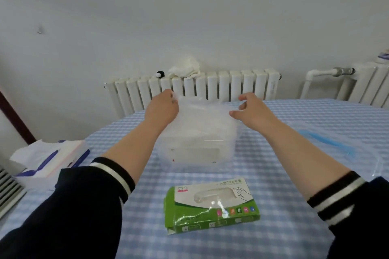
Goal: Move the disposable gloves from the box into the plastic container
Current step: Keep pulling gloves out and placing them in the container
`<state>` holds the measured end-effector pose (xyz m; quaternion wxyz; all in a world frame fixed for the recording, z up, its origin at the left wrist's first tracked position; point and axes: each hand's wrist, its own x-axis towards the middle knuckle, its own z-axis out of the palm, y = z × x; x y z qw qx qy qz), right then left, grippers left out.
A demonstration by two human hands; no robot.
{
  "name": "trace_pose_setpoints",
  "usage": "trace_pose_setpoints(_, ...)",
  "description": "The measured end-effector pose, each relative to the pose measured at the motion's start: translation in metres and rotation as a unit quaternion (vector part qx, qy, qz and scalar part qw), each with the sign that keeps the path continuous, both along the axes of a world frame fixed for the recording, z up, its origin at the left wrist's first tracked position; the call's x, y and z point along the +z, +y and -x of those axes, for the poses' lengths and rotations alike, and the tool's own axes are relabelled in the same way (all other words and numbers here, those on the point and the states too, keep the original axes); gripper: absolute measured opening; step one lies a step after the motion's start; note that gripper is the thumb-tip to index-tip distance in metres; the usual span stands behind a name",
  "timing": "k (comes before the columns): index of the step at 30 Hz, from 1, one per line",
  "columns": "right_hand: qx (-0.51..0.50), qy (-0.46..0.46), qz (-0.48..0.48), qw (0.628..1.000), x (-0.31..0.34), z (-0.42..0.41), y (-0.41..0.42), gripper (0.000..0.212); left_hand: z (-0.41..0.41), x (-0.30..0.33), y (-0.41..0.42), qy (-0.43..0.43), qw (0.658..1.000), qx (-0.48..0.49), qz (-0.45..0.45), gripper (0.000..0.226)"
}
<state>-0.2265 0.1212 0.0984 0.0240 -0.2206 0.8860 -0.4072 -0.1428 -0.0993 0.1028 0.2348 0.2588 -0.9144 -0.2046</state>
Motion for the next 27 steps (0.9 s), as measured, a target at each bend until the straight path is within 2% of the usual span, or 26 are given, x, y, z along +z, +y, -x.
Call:
trace_pose_setpoints(2, -0.037, 0.146, -0.051, 0.987, 0.006, -0.007, -0.008, 0.054, 0.004, -0.003, -0.001, -0.050, 0.998, -0.001, 0.046, 0.031)
trace_pose_setpoints(4, 0.000, 0.222, -0.049, 0.974, 0.014, -0.022, -0.018, 0.052, 0.004, -0.006, 0.000, -0.080, 0.995, -0.010, 0.061, 0.039)
trace_pose_setpoints(6, 0.090, 0.177, -0.098, 0.975, 0.021, -0.033, -0.028, 0.055, 0.001, -0.008, 0.002, -0.088, 0.991, -0.009, 0.104, 0.043)
trace_pose_setpoints(8, 0.156, 0.089, -0.191, 0.965, 0.023, -0.037, -0.038, 0.062, -0.005, -0.008, 0.003, -0.032, 0.974, -0.001, 0.226, 0.044)
trace_pose_setpoints(10, 0.173, 0.052, -0.259, 0.949, 0.023, -0.033, -0.045, 0.065, -0.013, -0.003, 0.009, 0.019, 0.951, -0.043, 0.304, 0.043)
trace_pose_setpoints(11, 0.171, 0.053, -0.285, 0.942, 0.022, -0.030, -0.048, 0.066, -0.015, 0.001, 0.014, -0.002, 0.948, -0.080, 0.307, 0.042)
trace_pose_setpoints(13, 0.174, 0.060, -0.342, 0.922, 0.018, -0.025, -0.058, 0.071, -0.014, 0.001, 0.021, -0.123, 0.944, -0.135, 0.275, 0.046)
trace_pose_setpoints(15, 0.188, 0.066, -0.398, 0.896, 0.012, -0.024, -0.069, 0.075, -0.009, -0.005, 0.022, -0.266, 0.922, -0.168, 0.226, 0.057)
trace_pose_setpoints(17, 0.204, 0.064, -0.436, 0.874, 0.008, -0.024, -0.077, 0.074, -0.002, -0.009, 0.015, -0.361, 0.902, -0.183, 0.152, 0.066)
trace_pose_setpoints(23, 0.239, -0.005, -0.487, 0.840, -0.005, -0.016, -0.091, 0.056, 0.017, -0.018, 0.000, -0.481, 0.852, -0.170, 0.118, 0.066)
trace_pose_setpoints(25, 0.233, -0.024, -0.494, 0.837, -0.007, -0.016, -0.093, 0.051, 0.023, -0.028, -0.003, -0.500, 0.857, -0.118, 0.049, 0.059)
trace_pose_setpoints(27, 0.246, -0.060, -0.501, 0.828, -0.007, -0.016, -0.093, 0.051, 0.023, -0.031, -0.003, -0.520, 0.851, -0.077, -0.020, 0.071)
